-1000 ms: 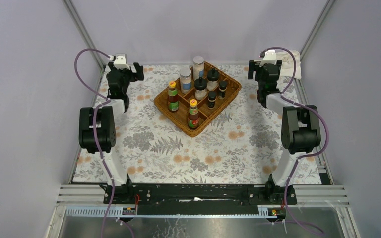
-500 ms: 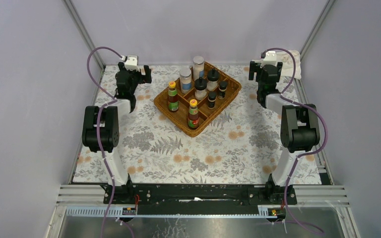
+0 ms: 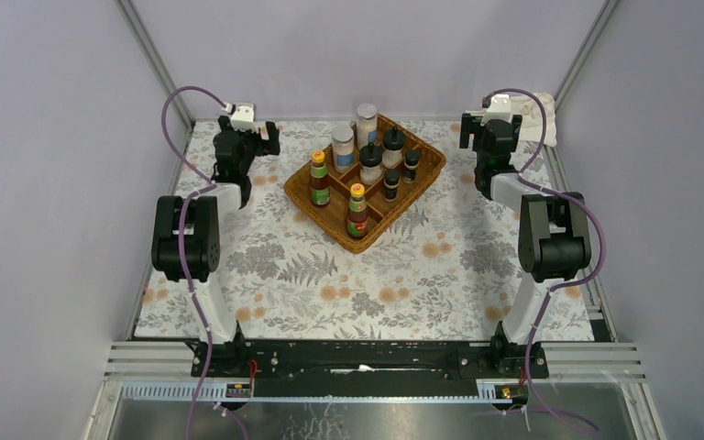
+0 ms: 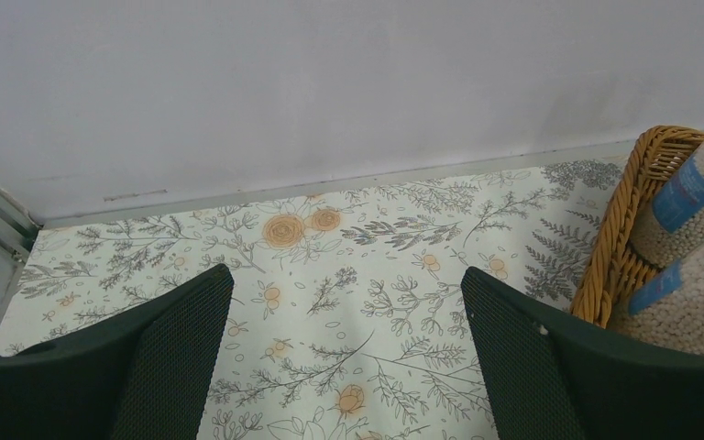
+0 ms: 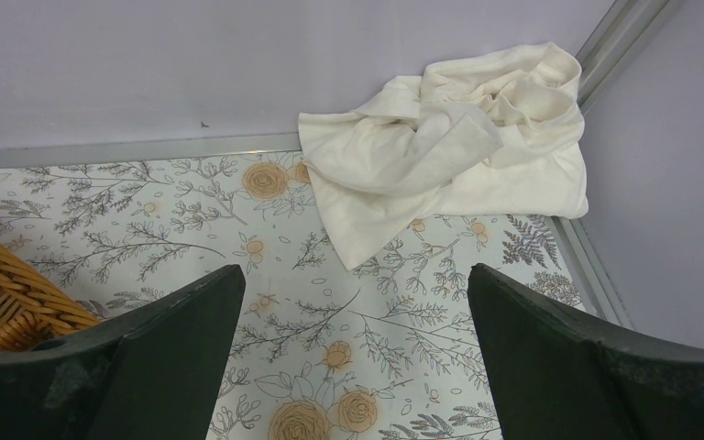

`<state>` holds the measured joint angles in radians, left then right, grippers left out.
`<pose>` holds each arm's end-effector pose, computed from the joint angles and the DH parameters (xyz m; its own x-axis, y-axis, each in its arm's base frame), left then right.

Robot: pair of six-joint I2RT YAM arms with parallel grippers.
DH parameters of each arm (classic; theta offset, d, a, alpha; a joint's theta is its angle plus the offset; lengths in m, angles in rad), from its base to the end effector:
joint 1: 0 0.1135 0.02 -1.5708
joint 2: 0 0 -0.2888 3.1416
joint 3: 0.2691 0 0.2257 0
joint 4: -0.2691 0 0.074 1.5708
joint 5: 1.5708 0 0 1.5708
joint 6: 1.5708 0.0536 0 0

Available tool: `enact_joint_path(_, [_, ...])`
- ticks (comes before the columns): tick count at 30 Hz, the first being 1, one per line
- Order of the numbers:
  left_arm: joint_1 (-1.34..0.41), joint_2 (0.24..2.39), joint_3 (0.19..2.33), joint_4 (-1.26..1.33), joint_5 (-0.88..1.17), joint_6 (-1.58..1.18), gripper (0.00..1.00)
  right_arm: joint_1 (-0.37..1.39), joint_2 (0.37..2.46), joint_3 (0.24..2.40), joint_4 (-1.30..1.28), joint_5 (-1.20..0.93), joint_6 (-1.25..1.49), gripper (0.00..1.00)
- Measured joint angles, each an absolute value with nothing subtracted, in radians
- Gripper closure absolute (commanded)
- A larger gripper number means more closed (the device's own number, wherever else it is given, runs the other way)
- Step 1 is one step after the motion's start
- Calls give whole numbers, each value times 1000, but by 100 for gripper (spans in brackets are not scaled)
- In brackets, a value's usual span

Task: Organize the condiment bottles
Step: Reset both arms

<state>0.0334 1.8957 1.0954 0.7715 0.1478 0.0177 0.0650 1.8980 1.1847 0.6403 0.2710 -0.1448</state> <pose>0.4338 0.0066 0.2692 -0.0268 0.0166 -0.9995 0.1146 0.9933 0.0135 0.4419 0.0144 0.2808 -0.1014 -0.1459 -0.9841 0.1912 0.9679 -0.1632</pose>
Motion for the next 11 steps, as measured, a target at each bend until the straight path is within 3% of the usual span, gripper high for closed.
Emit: enact_joint_path(11, [22,1896,1095,764,130,19,1,65,1899,1185,640,279,-146,0])
